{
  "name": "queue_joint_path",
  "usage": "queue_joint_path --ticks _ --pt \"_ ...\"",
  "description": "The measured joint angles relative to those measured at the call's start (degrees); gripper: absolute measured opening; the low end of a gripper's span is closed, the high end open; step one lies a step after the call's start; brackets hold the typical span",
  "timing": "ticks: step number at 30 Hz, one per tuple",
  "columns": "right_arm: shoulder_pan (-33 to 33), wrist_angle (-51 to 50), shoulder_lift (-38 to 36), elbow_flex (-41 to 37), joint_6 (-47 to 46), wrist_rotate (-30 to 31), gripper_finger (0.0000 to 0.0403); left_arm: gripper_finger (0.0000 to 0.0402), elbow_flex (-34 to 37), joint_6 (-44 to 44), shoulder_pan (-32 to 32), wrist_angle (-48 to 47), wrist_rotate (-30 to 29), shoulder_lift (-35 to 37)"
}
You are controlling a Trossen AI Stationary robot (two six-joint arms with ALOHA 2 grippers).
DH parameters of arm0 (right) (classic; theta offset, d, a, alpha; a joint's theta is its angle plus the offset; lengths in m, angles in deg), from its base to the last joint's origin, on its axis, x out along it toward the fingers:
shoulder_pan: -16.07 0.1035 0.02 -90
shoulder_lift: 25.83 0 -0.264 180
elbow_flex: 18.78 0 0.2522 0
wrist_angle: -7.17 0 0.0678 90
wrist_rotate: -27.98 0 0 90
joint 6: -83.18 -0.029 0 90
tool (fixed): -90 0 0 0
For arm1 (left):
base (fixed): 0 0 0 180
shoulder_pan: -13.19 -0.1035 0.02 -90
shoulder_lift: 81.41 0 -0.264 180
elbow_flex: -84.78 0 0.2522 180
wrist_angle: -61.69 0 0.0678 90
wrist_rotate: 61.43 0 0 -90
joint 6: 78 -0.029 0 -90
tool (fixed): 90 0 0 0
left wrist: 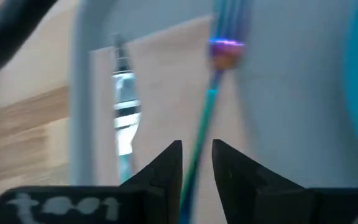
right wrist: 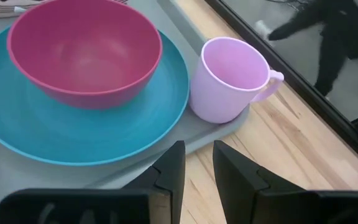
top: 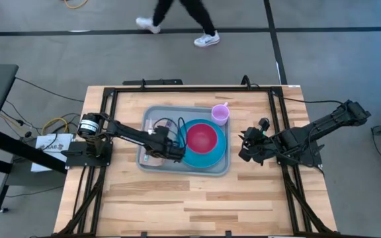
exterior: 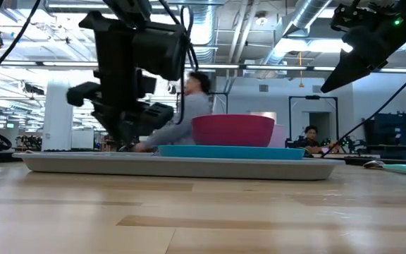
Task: Set up tray
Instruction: Adjust the fork on the brown napkin
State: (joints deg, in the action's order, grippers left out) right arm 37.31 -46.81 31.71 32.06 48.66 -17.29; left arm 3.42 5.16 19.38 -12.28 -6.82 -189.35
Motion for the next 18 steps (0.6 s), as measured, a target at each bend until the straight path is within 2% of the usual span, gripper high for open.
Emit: queue_joint_path --ticks 6,12,18 --pt "0.0 0.02 0.0 0.0 -0.02 -0.02 0.0077 0.0078 2.2 -5.34 -0.53 6.71 -4.38 0.0" --pt "0.0 0.04 0.0 0.0 -0.02 -0.02 0.0077 0.0077 5.05 -5.42 -2.81 7.78 -4.28 0.0" --pt "0.0 0.06 0.0 0.0 -0.02 0.0 0.0077 0.0077 7.08 -6.8 -3.91 12.81 -3.13 0.02"
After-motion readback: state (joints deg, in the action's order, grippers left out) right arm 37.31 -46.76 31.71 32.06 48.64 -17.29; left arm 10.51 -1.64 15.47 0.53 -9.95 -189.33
